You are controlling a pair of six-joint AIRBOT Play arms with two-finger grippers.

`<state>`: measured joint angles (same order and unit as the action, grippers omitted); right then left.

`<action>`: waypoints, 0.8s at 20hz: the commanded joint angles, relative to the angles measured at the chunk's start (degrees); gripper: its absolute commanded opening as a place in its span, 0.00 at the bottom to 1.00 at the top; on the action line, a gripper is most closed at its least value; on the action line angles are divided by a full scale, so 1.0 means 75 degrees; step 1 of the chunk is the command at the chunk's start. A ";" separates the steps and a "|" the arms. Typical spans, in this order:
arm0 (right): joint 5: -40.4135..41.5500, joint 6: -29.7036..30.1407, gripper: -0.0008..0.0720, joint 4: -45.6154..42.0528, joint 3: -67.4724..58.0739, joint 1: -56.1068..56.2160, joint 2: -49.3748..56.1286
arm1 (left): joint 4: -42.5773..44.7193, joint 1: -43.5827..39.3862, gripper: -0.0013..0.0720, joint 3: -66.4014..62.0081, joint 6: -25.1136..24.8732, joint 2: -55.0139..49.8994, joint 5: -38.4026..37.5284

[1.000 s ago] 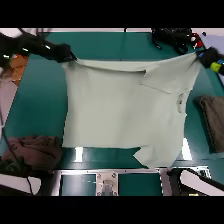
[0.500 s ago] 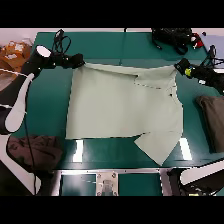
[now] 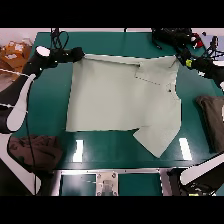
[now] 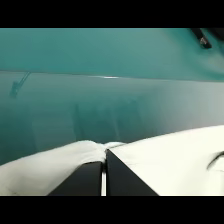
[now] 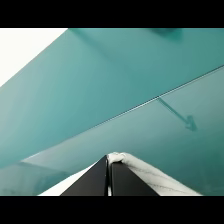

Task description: Fold the shirts.

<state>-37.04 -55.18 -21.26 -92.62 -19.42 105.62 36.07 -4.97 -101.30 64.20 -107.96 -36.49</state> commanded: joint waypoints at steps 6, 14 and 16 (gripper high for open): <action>-0.2667 -0.1221 0.04 -0.3115 -0.0058 -0.0667 0.0050 | 0.2713 0.0003 0.04 -0.0023 0.1116 -0.0006 -0.2763; -0.3716 -0.1306 0.04 -0.4234 0.0522 -0.0831 -0.0038 | 0.3226 -0.0265 0.04 0.0408 0.1801 -0.0073 -0.3774; -0.3582 -0.1309 0.04 -0.4234 0.0708 -0.0831 -0.0035 | 0.3311 -0.0367 0.04 0.0455 0.1862 -0.0178 -0.3762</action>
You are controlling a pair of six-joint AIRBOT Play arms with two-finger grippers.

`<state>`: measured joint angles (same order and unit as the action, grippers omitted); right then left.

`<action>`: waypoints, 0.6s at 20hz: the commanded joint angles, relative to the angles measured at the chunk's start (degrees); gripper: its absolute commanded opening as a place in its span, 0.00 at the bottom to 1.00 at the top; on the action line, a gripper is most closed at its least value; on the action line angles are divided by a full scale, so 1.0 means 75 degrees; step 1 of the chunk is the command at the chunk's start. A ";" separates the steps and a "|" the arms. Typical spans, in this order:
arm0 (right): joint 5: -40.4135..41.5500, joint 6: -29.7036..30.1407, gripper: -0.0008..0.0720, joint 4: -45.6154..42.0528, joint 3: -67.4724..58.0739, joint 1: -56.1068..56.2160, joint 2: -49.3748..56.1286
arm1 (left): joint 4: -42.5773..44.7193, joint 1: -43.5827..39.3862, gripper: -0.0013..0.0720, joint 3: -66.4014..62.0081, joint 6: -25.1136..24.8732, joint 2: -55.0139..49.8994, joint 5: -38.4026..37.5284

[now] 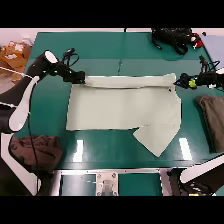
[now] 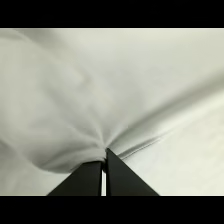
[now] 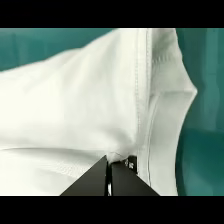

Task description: Fold the shirts.

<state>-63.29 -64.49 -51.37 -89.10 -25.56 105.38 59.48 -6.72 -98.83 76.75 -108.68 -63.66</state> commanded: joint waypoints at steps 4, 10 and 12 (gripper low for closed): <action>-0.0029 -0.0067 0.04 -0.0216 0.0323 0.0000 0.0009 | 0.0189 -0.0163 0.05 0.0146 0.0667 -0.0146 -0.0291; -0.0029 -0.0067 0.04 -0.0213 0.0323 0.0003 0.0012 | 0.0219 -0.0163 0.05 0.0146 0.1189 -0.0146 -0.0968; -0.0032 -0.0087 0.13 -0.0216 0.0321 0.0015 0.0006 | 0.0204 -0.0163 0.33 0.0146 0.1163 -0.0146 -0.0833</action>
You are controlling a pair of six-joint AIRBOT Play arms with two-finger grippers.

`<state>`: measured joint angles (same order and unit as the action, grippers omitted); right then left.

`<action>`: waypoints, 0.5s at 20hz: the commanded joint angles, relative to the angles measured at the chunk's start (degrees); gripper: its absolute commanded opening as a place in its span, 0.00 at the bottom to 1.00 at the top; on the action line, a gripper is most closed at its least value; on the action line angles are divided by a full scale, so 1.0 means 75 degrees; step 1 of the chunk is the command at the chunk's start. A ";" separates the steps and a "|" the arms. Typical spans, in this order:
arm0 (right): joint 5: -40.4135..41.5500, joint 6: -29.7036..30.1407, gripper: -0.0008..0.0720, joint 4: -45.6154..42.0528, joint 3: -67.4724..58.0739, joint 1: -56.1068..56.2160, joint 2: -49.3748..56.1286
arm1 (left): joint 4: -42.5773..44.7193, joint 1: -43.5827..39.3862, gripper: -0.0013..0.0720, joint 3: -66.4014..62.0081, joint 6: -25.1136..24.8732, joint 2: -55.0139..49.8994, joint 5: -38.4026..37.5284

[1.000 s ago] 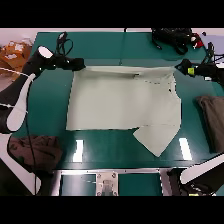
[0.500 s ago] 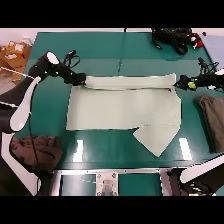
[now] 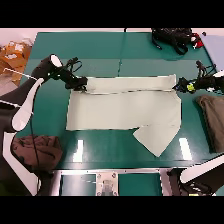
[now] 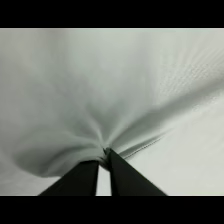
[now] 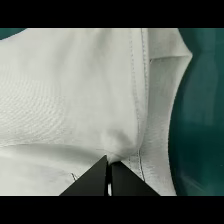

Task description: Fold the shirts.

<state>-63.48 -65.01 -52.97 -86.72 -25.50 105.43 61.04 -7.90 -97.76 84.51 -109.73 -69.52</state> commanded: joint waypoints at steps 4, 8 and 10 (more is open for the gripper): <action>-0.0612 -0.0927 0.39 -0.0536 -0.0329 -0.0388 -0.0329 | 0.0041 0.0134 0.99 -0.0335 0.0163 0.0020 -0.1620; -0.1594 -0.1536 0.04 -0.1093 0.0064 -0.1049 -0.1309 | 0.0274 0.0367 0.64 -0.0653 0.0755 0.0061 -0.4240; -0.1600 -0.1539 0.04 -0.1093 0.0944 -0.1233 -0.2095 | 0.0271 0.0248 0.04 -0.0650 0.0749 0.0085 -0.4791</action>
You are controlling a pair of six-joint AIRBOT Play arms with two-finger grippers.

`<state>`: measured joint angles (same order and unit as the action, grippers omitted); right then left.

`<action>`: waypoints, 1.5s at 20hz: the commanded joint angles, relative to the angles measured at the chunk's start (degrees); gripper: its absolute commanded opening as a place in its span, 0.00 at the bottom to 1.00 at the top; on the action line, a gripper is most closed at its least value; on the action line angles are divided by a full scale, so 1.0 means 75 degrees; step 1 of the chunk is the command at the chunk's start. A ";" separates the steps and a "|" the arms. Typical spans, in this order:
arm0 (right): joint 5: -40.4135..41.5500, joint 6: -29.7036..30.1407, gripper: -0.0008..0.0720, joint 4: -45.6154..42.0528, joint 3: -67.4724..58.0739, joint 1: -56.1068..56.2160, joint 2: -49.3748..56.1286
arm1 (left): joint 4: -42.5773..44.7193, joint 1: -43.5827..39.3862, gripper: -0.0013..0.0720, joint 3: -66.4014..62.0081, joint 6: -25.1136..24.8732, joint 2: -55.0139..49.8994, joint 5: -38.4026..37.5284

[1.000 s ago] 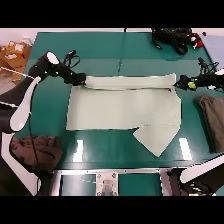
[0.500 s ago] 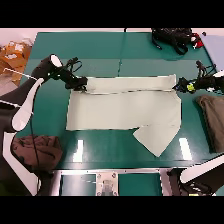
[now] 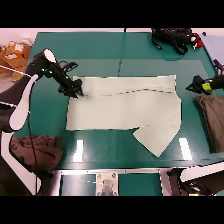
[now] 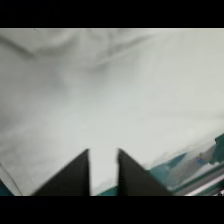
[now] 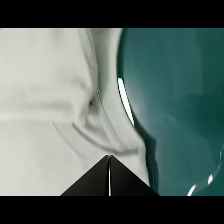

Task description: Fold the shirts.

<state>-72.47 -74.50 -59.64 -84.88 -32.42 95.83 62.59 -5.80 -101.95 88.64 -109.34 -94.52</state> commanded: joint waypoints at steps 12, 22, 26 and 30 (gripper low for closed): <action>0.0102 -0.1335 0.04 -0.0289 0.6694 -0.1268 -0.5295 | 0.1547 -0.0880 0.05 0.7918 0.1434 0.7667 0.2535; 0.0676 -0.2011 0.54 -0.0396 0.8588 -0.0985 -0.5423 | -0.1667 -0.0880 0.82 1.0882 0.2174 0.8530 0.6898; 0.1180 -0.2014 0.54 -0.0353 0.8635 -0.0452 -0.5421 | -0.2028 -0.0903 0.82 1.1436 0.2183 0.8527 0.7930; 0.1553 -0.2017 0.54 -0.0210 0.8635 -0.0006 -0.5421 | -0.2760 -0.0903 0.82 1.1672 0.2174 0.8236 0.8693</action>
<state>-64.49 -89.56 -61.10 -20.47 -34.81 55.07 46.39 -12.56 -15.94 104.88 -46.17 -35.09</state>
